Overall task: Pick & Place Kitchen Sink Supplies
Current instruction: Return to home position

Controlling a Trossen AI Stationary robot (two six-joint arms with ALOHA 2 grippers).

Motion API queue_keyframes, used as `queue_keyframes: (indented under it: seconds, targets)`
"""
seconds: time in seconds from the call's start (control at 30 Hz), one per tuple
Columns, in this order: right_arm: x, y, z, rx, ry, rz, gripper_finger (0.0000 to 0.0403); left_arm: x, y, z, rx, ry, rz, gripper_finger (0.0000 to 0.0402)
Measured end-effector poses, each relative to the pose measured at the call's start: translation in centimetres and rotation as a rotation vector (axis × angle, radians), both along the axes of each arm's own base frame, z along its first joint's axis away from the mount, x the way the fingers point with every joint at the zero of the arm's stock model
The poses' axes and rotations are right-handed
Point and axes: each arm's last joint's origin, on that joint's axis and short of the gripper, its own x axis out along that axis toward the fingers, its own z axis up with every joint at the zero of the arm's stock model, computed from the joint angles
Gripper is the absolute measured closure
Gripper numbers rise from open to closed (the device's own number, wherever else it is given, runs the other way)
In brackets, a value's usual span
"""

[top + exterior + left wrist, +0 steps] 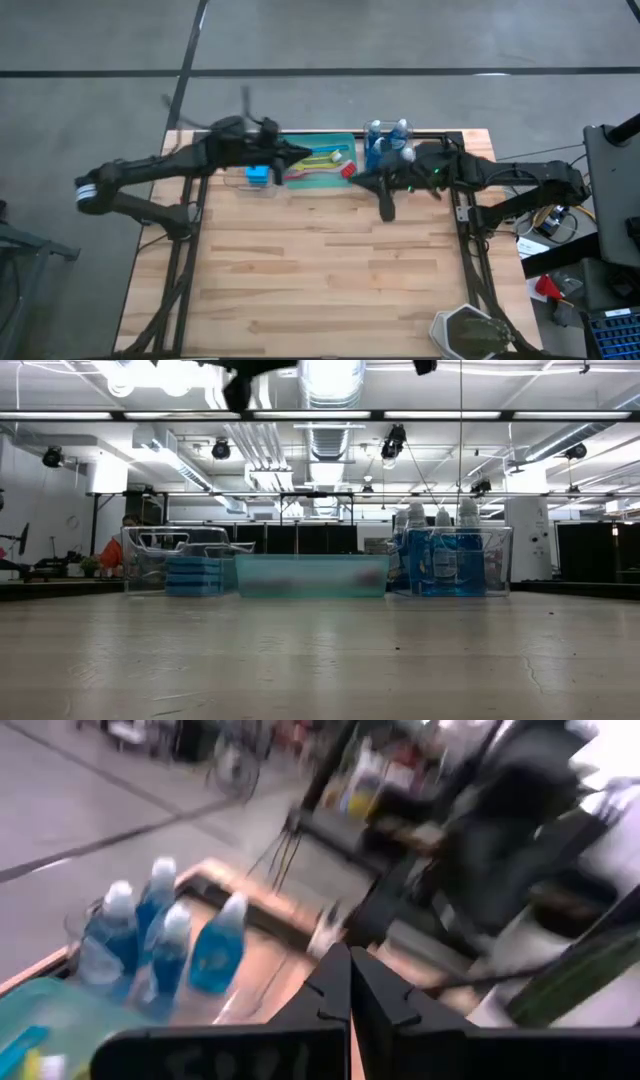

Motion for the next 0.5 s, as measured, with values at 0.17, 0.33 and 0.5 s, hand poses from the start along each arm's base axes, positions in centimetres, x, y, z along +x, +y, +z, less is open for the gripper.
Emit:
queue_keyframes:
  seconds: [0.17, 0.33, 0.5]
  targets:
    - [-2.7, -1.4, 0.7, 0.011, -0.04, -0.136, 0.0394, -4.8, -1.5, 0.3, -0.021, -0.124, 0.008, 0.0393]
    - [-5.5, -1.5, 0.2, -0.131, 0.02, -0.148, 0.0394, -8.6, -2.9, -0.8, 0.137, -0.144, -0.008, 0.039]
    - [-7.1, -1.3, -1.6, -0.126, 0.009, -0.129, 0.0394, -11.2, -4.0, -3.2, 0.211, -0.168, -0.014, 0.0392]
